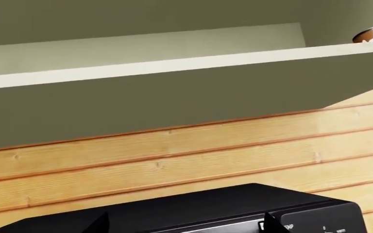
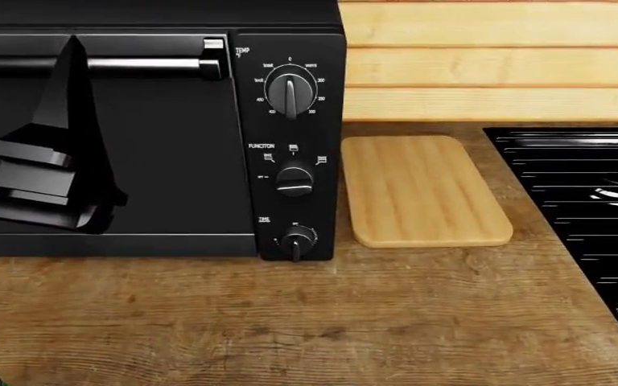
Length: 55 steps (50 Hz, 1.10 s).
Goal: Pick the cans from the counter and place them in their designated side in the cabinet.
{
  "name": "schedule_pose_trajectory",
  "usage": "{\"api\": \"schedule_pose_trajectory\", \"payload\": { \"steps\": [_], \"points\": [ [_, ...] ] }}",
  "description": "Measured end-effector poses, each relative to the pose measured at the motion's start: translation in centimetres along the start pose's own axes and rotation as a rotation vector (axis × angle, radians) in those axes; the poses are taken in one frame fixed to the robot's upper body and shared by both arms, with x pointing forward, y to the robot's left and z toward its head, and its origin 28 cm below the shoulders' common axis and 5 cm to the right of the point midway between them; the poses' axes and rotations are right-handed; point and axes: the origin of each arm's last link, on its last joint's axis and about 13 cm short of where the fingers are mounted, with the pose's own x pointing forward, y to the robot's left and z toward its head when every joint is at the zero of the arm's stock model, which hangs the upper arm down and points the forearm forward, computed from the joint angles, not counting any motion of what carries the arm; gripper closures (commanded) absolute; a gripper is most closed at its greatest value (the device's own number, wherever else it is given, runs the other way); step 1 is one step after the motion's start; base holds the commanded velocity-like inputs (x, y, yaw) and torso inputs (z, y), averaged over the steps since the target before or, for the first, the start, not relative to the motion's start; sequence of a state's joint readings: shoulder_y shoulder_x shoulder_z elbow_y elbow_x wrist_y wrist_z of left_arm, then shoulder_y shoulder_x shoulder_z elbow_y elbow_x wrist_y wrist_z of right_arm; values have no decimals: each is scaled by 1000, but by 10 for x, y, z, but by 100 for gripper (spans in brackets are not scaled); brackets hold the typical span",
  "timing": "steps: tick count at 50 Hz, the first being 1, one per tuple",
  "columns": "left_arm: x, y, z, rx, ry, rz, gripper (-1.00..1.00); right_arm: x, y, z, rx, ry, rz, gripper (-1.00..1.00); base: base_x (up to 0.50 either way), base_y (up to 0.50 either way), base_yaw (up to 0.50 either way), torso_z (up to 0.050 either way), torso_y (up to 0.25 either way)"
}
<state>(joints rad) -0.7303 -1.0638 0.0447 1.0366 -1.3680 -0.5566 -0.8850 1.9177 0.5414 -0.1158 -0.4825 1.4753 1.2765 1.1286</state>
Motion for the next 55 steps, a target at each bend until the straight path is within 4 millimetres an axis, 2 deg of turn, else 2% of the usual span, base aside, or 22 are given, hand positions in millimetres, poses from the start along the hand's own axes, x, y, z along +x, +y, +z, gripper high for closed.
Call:
{"api": "schedule_pose_trajectory", "payload": {
  "steps": [11, 30, 44, 55],
  "points": [
    [0, 0, 1, -1, -2, 2, -100, 21, 0, 8, -14, -16, -19, 100, 0, 0, 0, 0, 0],
    [2, 1, 3, -3, -5, 5, -100, 94, -1, 30, 35, -24, -7, 100, 0, 0, 0, 0, 1],
    [3, 1, 3, -2, -5, 3, -100, 142, 3, 35, 45, 7, 12, 100, 0, 0, 0, 0, 1],
    [3, 1, 4, 0, -5, 4, -100, 158, 3, 40, -28, 58, 28, 100, 0, 0, 0, 0, 0]
  ]
}}
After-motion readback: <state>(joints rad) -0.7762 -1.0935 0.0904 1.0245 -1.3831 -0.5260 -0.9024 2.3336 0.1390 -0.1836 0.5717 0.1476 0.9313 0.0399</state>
